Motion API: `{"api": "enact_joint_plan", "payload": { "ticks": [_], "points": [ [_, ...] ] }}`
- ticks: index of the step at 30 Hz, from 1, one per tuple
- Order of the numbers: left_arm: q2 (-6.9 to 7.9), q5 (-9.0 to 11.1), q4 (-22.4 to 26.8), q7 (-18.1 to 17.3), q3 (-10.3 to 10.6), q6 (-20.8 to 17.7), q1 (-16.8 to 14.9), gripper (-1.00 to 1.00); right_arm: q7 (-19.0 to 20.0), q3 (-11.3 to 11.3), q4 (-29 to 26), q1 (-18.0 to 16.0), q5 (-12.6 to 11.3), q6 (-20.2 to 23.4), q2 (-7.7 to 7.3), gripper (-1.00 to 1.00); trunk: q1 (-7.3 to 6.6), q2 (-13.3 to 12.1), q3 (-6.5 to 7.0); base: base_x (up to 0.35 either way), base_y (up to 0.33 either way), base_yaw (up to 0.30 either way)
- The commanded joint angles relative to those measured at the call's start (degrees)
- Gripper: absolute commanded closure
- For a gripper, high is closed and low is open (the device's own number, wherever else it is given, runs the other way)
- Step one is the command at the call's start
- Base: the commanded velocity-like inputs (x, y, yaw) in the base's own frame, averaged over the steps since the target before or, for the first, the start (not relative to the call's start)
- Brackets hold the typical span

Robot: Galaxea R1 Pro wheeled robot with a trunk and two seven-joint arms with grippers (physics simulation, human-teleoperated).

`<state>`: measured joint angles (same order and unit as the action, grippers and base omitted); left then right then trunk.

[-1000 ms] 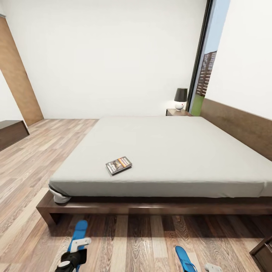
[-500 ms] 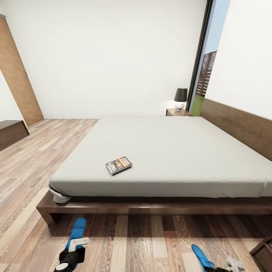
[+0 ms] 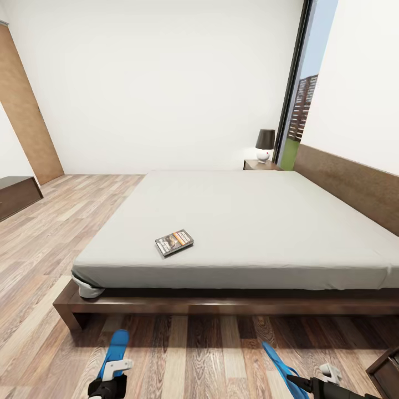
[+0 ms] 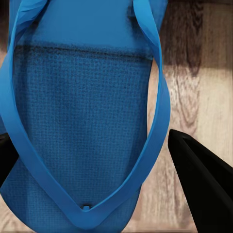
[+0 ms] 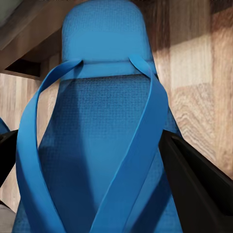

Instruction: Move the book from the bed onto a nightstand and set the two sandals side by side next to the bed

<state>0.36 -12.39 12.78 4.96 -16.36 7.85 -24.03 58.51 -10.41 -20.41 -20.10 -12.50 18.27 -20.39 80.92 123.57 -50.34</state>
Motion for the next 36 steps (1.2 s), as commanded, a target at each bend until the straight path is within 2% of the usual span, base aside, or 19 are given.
{"api": "enact_joint_plan", "payload": {
  "ticks": [1,23,30,32,34,35,36],
  "points": [
    [-0.13,-0.6,-0.1,0.1,-0.4,0.2,-0.1,1.0,0.1,-0.1,0.0,0.0,-0.3,0.5,0.0,1.0,-0.01,0.0,-0.05,0.0,0.0,0.0],
    [-0.36,-0.7,-0.3,0.0,-0.3,0.4,0.0,1.0,-0.4,-0.3,0.1,0.0,-0.2,0.1,0.03,1.0,4.6,8.4,-3.82,0.0,0.0,0.0],
    [-0.36,-0.7,-0.3,0.0,-0.3,0.4,0.0,1.0,-1.1,-1.3,-1.4,-0.2,-0.4,1.4,0.04,1.0,6.14,11.3,-5.08,0.0,0.0,0.0],
    [-0.36,-0.7,-0.3,0.0,-0.3,0.4,0.0,1.0,-1.0,-1.7,-1.8,-0.2,-2.2,3.8,0.02,1.0,6.58,12.1,-5.44,0.0,0.0,0.0],
    [-0.36,-0.7,-0.3,0.0,-0.3,0.5,0.0,1.0,-0.9,-2.3,-1.9,-0.3,-8.6,8.9,-0.01,1.0,7.02,12.9,-5.79,0.0,0.0,0.0],
    [-0.36,-0.7,-0.3,0.0,-0.3,0.5,0.0,1.0,-0.9,-2.5,-2.0,-0.3,-13.3,12.6,-0.33,1.0,7.24,13.3,-5.97,0.0,0.0,0.0],
    [-0.36,-0.7,-0.3,0.0,-0.3,0.5,0.0,1.0,-0.9,-2.6,-2.0,-0.3,-16.0,15.0,-0.85,1.0,7.46,13.7,-6.15,0.0,0.0,0.0]
  ]
}}
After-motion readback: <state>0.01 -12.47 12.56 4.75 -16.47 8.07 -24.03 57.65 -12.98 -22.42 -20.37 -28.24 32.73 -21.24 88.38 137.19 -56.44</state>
